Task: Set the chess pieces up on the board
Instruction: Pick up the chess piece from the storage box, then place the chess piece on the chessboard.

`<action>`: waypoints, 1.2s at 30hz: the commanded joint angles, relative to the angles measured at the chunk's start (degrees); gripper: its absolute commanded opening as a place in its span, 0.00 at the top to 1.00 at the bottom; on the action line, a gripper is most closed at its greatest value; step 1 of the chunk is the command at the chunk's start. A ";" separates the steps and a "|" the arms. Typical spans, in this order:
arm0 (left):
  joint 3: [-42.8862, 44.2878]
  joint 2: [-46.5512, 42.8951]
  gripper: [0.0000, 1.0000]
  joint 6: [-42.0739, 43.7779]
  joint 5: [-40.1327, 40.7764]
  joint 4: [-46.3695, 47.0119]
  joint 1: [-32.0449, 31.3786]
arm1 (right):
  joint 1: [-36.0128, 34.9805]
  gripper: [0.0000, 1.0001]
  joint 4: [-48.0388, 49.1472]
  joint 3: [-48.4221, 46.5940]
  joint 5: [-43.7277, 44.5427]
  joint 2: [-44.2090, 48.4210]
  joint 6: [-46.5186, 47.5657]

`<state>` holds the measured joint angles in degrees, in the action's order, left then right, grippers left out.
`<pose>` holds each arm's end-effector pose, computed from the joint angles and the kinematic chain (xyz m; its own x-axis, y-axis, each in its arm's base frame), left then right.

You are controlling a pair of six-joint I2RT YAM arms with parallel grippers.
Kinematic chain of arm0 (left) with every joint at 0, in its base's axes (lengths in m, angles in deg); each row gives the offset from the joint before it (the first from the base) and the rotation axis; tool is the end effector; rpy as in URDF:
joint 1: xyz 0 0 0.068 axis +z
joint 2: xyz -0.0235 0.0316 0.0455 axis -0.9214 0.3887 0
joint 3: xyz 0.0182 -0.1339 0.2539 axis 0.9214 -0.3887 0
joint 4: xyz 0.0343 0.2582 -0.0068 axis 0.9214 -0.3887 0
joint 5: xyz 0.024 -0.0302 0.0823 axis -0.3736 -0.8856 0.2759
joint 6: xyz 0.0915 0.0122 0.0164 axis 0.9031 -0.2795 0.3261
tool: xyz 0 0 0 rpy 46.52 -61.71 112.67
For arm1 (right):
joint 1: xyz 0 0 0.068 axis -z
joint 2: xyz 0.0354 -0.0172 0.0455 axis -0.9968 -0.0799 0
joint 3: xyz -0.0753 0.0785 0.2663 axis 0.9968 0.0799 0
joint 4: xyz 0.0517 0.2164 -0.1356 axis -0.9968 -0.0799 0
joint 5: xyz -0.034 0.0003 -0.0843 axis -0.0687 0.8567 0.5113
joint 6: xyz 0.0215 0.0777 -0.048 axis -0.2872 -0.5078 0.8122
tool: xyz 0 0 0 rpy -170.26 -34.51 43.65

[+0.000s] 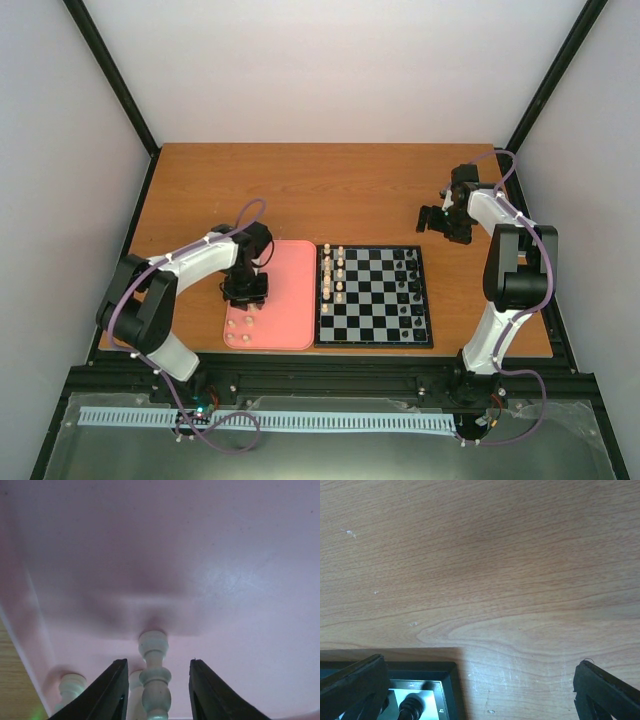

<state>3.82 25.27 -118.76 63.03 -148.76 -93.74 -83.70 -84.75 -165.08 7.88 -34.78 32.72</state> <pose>0.2076 -0.1157 0.1376 -0.9807 -0.1151 0.1583 -0.1235 0.9913 -0.0443 0.3833 0.0050 0.1548 -0.9555 0.1972 -0.2193 0.1461 0.9624 0.2288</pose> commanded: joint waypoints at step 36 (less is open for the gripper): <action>41.27 13.93 0.98 9.35 -3.90 -20.20 -27.52 | -1.00 0.00 -0.21 -0.10 1.79 1.75 0.43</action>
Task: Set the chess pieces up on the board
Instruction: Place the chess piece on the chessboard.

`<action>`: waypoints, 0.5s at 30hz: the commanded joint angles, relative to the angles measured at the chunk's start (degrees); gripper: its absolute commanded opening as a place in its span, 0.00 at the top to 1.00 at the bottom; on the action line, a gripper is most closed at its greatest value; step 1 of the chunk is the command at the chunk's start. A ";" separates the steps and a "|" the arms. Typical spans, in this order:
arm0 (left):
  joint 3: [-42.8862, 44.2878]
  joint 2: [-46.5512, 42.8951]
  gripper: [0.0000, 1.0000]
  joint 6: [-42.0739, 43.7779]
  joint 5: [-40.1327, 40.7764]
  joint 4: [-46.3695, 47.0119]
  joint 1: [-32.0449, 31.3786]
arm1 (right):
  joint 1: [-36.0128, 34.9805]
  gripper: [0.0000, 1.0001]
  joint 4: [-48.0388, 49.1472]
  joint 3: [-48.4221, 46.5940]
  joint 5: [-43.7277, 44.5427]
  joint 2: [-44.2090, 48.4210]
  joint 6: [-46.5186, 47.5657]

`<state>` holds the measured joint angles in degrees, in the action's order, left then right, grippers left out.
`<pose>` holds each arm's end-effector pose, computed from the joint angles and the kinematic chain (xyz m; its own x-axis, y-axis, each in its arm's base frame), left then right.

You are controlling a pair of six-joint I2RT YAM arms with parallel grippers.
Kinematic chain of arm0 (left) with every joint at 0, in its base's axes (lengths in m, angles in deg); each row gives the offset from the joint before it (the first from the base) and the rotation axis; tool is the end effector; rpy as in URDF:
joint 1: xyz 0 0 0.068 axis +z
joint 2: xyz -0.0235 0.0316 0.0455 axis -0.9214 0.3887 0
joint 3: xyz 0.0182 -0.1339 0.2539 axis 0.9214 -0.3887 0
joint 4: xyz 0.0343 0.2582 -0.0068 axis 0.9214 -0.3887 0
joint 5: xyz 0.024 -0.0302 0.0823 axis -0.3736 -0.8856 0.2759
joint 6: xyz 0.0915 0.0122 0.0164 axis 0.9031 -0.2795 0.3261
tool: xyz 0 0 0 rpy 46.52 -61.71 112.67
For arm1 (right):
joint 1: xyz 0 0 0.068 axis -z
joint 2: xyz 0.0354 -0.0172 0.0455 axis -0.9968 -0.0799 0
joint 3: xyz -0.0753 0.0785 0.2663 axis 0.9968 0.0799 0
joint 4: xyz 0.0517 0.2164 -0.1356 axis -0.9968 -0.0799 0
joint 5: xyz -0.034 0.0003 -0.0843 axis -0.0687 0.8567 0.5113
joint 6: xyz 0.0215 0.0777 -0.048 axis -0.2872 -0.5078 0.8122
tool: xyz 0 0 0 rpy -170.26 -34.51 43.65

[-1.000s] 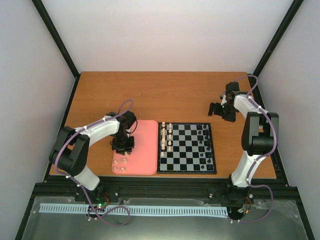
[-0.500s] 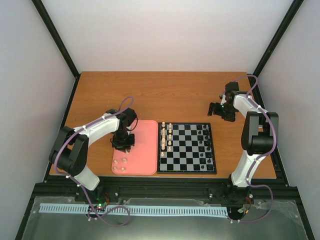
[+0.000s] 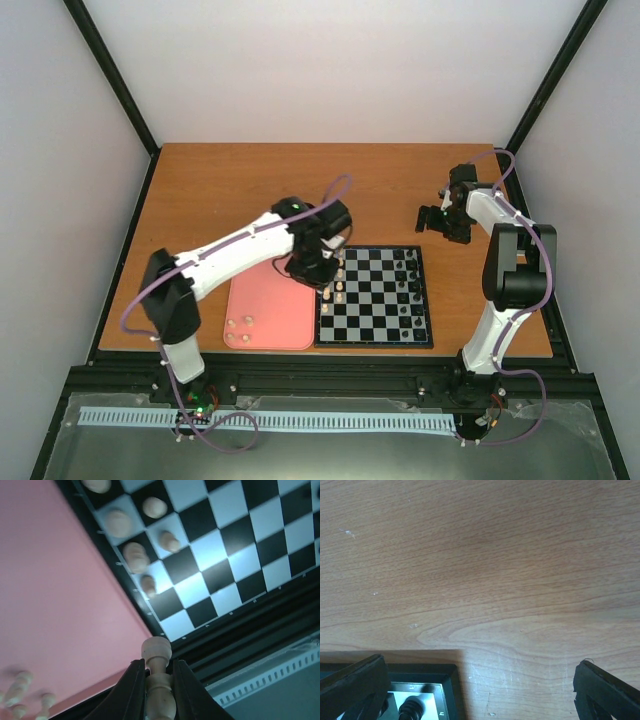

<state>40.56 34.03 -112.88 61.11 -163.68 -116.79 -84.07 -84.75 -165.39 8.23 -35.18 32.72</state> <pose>0.2066 -0.2638 0.2544 -0.9215 0.3868 -0.0343 0.3858 0.9020 -0.1936 0.3848 0.0069 0.1537 -0.9569 0.1912 -0.2188 0.1418 0.9645 0.2229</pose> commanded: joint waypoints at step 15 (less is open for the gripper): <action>6.47 14.29 0.97 5.61 -2.47 1.23 -8.47 | -0.82 0.00 -0.05 0.30 1.84 2.00 0.40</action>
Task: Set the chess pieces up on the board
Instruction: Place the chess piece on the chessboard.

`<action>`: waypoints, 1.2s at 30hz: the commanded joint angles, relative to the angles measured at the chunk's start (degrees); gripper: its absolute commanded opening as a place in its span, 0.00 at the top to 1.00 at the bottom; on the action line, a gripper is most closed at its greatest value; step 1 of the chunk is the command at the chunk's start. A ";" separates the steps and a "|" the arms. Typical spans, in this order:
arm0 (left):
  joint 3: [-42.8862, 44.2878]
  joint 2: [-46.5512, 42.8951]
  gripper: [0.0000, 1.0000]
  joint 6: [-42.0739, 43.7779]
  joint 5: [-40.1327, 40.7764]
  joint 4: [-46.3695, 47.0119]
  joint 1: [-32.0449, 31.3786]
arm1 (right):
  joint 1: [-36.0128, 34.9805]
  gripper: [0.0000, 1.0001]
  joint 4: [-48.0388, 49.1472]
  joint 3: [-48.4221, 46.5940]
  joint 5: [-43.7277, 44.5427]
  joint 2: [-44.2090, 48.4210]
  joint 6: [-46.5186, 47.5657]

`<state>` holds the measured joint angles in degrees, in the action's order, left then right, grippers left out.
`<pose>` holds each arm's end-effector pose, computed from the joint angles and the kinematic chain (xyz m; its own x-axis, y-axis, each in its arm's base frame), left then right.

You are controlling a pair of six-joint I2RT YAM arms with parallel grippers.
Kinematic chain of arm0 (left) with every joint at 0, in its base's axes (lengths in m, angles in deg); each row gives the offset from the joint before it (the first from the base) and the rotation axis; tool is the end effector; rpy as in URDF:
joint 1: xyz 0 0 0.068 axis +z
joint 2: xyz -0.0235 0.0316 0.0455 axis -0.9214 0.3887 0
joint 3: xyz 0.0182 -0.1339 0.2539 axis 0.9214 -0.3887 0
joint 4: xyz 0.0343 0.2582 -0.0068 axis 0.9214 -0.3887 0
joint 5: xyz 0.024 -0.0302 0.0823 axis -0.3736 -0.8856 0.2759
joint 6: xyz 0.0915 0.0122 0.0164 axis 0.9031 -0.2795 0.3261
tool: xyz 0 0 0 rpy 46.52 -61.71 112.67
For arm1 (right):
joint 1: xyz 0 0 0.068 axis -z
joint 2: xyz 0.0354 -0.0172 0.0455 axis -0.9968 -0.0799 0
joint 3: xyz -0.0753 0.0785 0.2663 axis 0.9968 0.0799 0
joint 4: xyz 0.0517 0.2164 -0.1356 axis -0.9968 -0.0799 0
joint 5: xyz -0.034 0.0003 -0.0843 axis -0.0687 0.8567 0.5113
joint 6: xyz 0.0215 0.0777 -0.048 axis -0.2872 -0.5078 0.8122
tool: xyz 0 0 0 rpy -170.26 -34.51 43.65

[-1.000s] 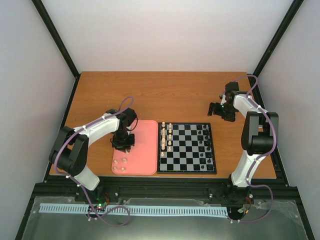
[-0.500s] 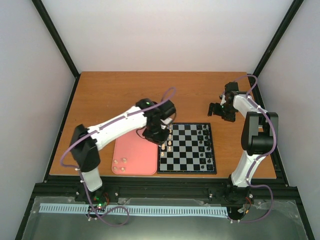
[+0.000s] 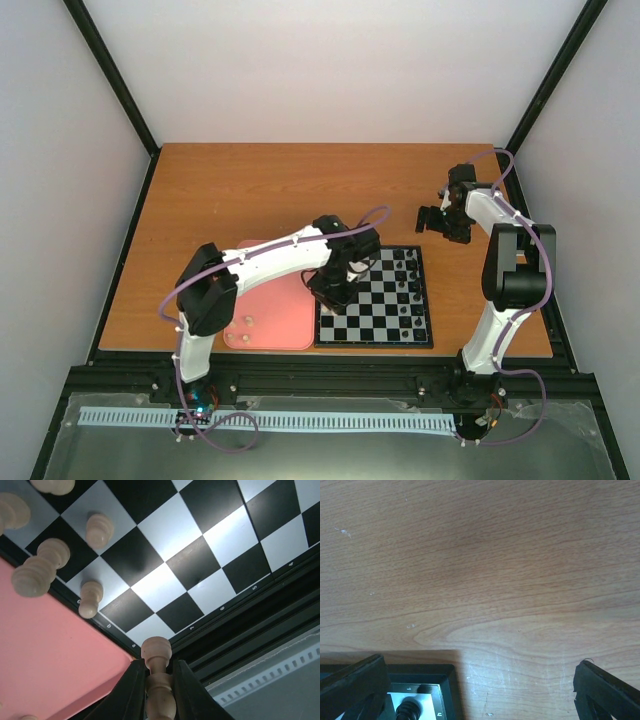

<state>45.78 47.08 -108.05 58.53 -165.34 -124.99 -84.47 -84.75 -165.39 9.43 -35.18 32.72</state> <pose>0.1826 -0.3228 0.2024 -0.8056 0.5803 0.1196 0.5595 0.8115 -0.1687 0.3848 0.0079 0.1534 -0.9573 0.1852 -0.2222 0.1402 0.9690 0.2033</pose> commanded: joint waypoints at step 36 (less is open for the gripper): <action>2.56 8.77 0.96 1.86 6.29 7.14 -0.18 | -0.43 0.00 -0.40 -0.77 0.59 0.06 0.71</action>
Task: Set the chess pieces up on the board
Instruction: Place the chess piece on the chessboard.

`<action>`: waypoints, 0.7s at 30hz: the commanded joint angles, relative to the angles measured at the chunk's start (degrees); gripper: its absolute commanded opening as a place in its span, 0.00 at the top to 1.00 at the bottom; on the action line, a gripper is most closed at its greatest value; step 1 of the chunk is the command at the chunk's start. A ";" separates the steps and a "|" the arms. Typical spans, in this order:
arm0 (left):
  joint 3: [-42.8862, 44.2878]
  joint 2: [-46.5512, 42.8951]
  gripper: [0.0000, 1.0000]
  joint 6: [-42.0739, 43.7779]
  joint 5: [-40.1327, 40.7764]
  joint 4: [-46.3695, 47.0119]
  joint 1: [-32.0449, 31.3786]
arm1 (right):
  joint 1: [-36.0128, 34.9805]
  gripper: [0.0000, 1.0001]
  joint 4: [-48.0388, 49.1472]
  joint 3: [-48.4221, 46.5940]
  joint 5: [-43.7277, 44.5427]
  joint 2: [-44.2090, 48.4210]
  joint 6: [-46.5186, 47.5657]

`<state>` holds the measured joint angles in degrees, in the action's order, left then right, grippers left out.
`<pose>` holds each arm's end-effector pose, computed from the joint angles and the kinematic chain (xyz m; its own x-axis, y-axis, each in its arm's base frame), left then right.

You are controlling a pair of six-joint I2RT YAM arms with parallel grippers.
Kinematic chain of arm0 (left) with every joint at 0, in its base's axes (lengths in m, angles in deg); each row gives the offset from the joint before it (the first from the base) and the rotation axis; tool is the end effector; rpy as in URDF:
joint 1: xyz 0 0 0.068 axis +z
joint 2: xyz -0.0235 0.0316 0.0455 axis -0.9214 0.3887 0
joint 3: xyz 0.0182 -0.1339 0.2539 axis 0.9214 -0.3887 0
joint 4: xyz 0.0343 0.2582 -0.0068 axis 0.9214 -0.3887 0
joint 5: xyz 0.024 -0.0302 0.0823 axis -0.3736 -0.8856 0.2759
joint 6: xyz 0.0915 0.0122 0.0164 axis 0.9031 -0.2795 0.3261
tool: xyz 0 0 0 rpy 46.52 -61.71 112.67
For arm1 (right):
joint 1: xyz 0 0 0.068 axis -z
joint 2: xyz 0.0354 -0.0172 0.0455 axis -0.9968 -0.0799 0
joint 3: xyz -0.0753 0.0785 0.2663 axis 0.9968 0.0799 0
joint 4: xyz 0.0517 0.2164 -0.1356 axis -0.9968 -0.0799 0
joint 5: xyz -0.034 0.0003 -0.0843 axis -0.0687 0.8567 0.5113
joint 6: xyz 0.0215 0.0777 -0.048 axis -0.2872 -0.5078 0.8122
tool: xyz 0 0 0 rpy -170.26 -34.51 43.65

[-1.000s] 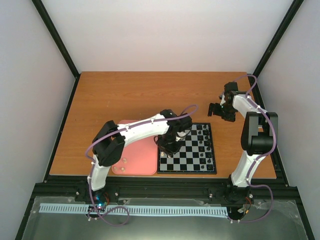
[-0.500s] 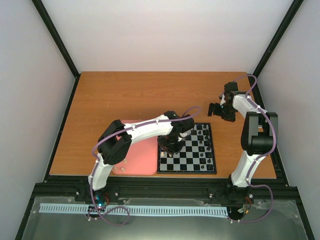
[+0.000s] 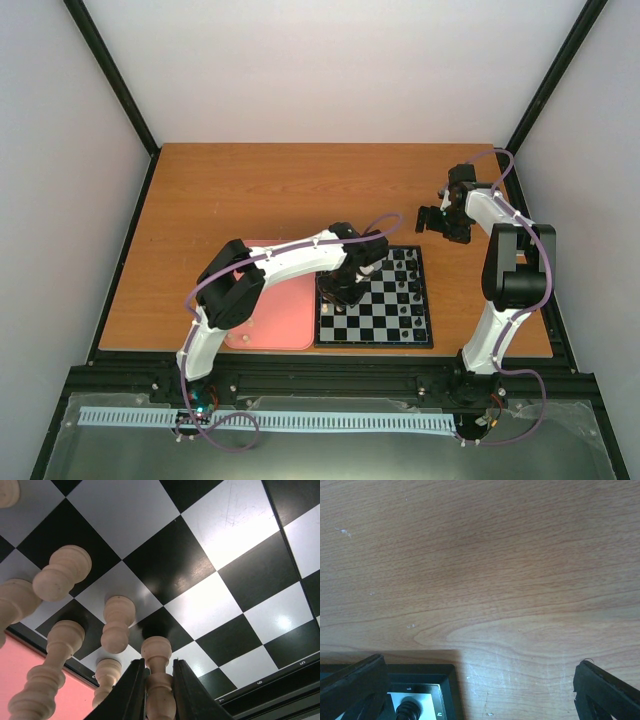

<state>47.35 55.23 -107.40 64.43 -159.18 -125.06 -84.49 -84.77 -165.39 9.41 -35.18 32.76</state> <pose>0.2061 -0.3449 0.1547 -0.8039 0.5883 0.0868 0.5838 0.8086 -0.0729 0.3847 0.0081 0.1534 -0.9575 0.1841 -0.2220 0.1392 0.9691 0.2034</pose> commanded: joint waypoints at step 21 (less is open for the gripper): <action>-1.56 -0.83 0.60 1.03 1.14 2.68 -0.05 | -0.40 0.00 -0.30 -0.61 0.16 0.34 0.95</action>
<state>45.61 55.26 -106.72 64.78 -156.93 -125.06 -84.49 -84.77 -165.39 9.39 -35.18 33.16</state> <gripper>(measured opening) 0.334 0.999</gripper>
